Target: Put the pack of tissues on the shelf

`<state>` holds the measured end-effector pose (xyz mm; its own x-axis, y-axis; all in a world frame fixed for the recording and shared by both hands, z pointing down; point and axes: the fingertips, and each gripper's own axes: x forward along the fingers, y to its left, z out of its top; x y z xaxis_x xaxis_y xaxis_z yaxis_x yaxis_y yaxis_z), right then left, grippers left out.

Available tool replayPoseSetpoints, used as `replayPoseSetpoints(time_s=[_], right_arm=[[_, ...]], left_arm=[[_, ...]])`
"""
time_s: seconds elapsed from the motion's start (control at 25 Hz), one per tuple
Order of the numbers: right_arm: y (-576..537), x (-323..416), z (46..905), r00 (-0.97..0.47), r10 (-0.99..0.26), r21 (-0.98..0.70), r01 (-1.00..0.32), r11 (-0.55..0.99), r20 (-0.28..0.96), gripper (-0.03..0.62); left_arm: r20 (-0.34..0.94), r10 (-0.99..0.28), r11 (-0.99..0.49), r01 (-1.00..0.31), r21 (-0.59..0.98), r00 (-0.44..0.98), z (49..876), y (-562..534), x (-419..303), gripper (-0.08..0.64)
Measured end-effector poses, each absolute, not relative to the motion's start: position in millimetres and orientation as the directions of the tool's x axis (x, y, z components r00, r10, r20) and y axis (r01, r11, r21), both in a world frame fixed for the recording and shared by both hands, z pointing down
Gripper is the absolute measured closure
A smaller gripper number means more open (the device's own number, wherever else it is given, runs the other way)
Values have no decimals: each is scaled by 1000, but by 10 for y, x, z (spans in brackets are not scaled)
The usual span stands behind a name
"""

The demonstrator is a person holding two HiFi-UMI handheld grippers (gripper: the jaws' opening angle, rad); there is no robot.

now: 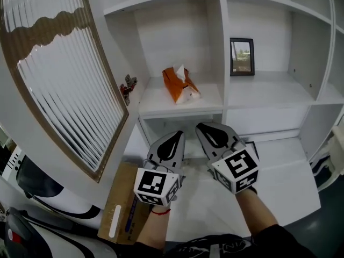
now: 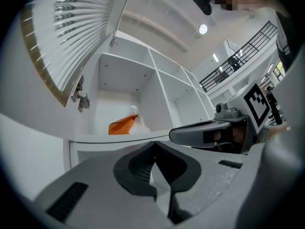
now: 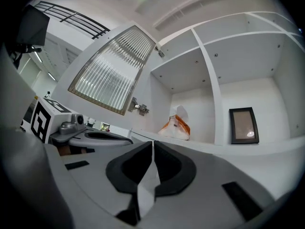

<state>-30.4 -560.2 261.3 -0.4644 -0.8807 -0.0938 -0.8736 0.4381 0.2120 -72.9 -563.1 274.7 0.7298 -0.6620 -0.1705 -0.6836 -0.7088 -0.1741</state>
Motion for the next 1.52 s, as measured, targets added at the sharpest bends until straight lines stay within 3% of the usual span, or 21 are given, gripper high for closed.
replayPoseSetpoints(time_s=[0.2, 0.56, 1.52], right_arm=[[-5434, -282, 2792, -477, -874, 195, -869, 455, -90, 578], [-5173, -363, 3466, -492, -870, 123, -862, 492, 31, 580], [-4802, -504, 4240, -543, -834, -13, -839, 545, 99, 581]], left_arm=[[-168, -656, -725, -676, -134, 736, 3016, -5505, -649, 554], [-154, -676, -722, -689, -52, 720, 3473, -5296, -689, 554], [-29, -709, -705, -708, 43, 704, 4271, -4929, -881, 554]])
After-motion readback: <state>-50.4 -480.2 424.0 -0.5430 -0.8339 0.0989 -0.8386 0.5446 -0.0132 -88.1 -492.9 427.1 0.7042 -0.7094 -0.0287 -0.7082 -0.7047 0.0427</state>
